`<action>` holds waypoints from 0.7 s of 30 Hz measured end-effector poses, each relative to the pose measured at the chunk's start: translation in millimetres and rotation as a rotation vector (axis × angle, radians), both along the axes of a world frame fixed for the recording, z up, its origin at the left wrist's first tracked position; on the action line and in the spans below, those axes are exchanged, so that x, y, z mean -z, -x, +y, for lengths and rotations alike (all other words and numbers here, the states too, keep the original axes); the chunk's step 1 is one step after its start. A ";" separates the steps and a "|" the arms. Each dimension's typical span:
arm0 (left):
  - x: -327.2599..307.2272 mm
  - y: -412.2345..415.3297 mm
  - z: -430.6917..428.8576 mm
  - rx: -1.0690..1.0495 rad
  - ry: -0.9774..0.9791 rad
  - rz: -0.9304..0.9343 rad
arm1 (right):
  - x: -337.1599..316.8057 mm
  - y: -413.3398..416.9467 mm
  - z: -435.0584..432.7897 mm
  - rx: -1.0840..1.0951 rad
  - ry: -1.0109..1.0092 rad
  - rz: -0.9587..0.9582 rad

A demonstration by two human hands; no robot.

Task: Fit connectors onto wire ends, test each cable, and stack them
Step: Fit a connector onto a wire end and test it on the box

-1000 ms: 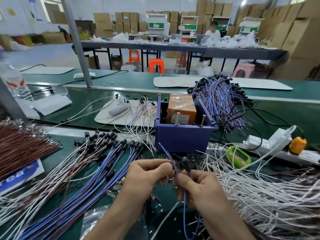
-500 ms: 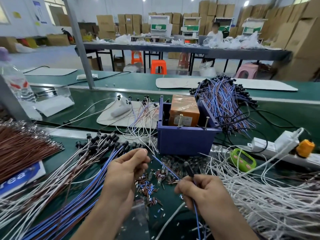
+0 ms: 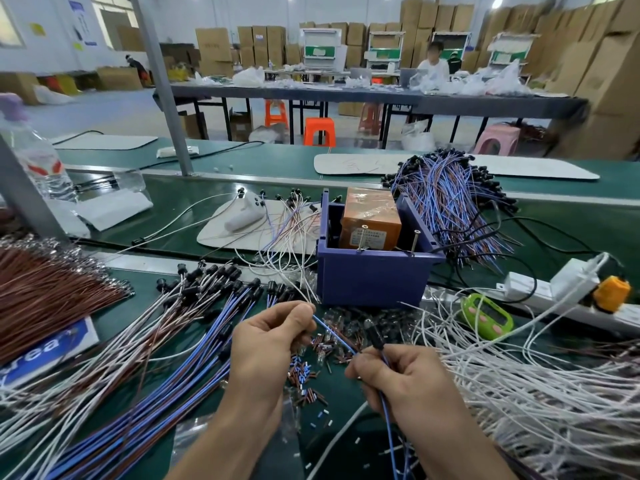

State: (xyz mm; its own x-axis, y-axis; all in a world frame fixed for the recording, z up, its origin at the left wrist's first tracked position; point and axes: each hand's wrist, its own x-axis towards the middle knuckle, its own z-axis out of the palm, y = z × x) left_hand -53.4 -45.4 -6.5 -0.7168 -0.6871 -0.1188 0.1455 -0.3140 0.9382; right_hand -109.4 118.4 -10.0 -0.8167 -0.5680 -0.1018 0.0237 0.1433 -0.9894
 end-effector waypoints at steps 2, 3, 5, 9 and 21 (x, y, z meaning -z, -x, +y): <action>3.2 -1.0 3.5 -0.047 0.011 0.016 | 1.2 0.5 -0.3 -0.012 -0.005 0.003; 4.0 -1.0 5.1 -0.072 0.011 0.025 | 1.6 0.8 0.0 -0.019 -0.010 0.009; 1.9 -1.2 4.3 -0.125 -0.008 0.046 | 2.3 1.9 1.8 -0.026 -0.015 0.023; -0.8 -2.0 -12.0 -0.191 -0.006 0.033 | 1.8 5.9 5.9 0.046 0.022 -0.022; -15.1 11.6 31.6 0.131 0.230 -0.105 | -7.2 6.3 0.9 0.055 0.007 -0.125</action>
State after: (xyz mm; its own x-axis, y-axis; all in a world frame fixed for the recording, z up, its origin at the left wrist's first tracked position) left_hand -65.0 -13.8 8.7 -0.7935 -0.6066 -0.0486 0.0160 -0.1007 0.9948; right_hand -115.7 119.4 -2.8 -0.8279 -0.5238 -0.2006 0.1544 0.1311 -0.9793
